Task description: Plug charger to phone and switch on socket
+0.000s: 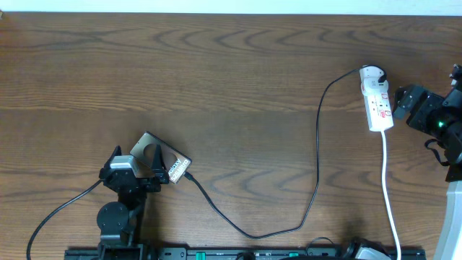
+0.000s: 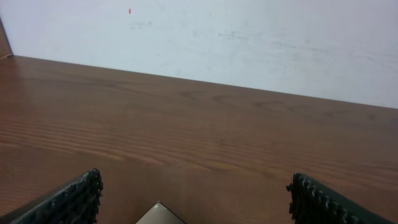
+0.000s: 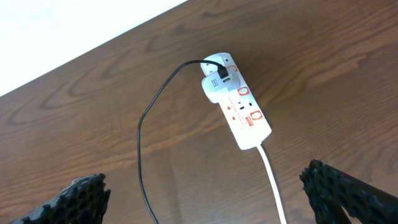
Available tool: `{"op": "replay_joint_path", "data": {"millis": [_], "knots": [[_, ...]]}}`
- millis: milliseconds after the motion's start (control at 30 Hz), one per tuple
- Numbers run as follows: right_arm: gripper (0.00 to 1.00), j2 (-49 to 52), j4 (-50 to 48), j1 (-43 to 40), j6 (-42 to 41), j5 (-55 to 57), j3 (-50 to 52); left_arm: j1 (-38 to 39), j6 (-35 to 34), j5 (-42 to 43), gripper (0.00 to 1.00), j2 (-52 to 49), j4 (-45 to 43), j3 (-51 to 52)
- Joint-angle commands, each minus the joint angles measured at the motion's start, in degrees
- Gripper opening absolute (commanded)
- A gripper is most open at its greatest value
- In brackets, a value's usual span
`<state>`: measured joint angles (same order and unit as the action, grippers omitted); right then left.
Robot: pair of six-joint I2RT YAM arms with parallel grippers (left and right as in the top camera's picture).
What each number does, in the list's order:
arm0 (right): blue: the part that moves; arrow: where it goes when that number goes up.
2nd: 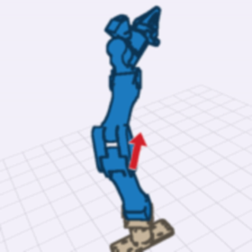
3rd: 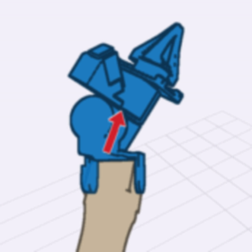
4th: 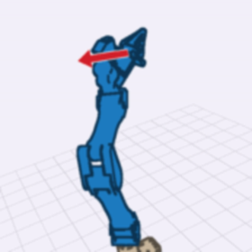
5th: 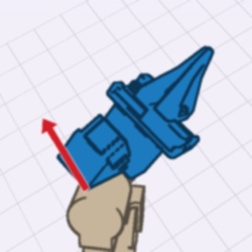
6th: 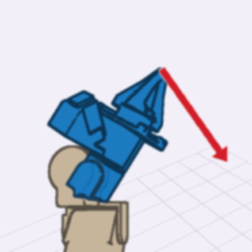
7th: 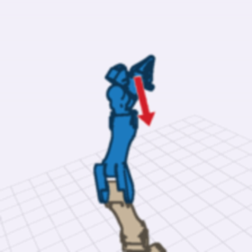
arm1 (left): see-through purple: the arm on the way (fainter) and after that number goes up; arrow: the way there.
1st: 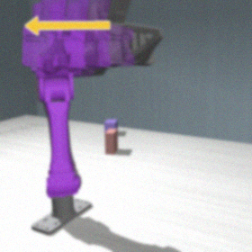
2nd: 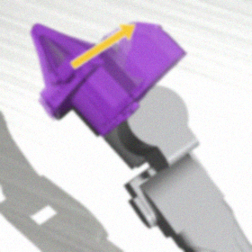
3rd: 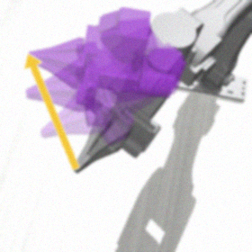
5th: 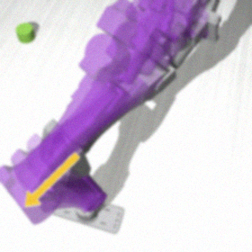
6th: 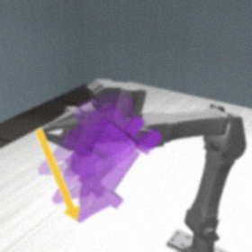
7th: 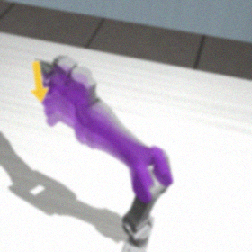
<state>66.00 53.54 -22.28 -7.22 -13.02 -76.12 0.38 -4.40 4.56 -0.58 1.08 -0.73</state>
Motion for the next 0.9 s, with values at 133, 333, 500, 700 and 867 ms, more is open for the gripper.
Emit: {"op": "replay_joint_path", "data": {"millis": [133, 333, 500, 700, 867], "knots": [[0.99, -0.09, 0.09, -0.17, -0.46, 0.26, 0.07, -0.33, 0.94, 2.27, 0.94, 0.35, 2.51, 0.46], [0.99, -0.09, 0.09, -0.17, -0.46, 0.26, 0.07, -0.33, 0.94, 2.27, 0.94, 0.35, 2.51, 0.46], [0.99, -0.09, 0.07, -0.17, -0.46, 0.26, 0.07, -0.33, 0.94, 2.27, 0.94, 0.35, 2.54, 0.46], [0.99, -1.07, 0.00, -0.11, -0.46, 1.90, 0.13, -0.33, 0.94, 2.27, 0.94, 0.35, 2.51, 0.46], [0.99, -4.76, -6.38, 2.58, -0.42, 2.19, 5.16, -0.33, 0.94, 2.27, 0.94, 0.35, 2.54, 0.46]]}}
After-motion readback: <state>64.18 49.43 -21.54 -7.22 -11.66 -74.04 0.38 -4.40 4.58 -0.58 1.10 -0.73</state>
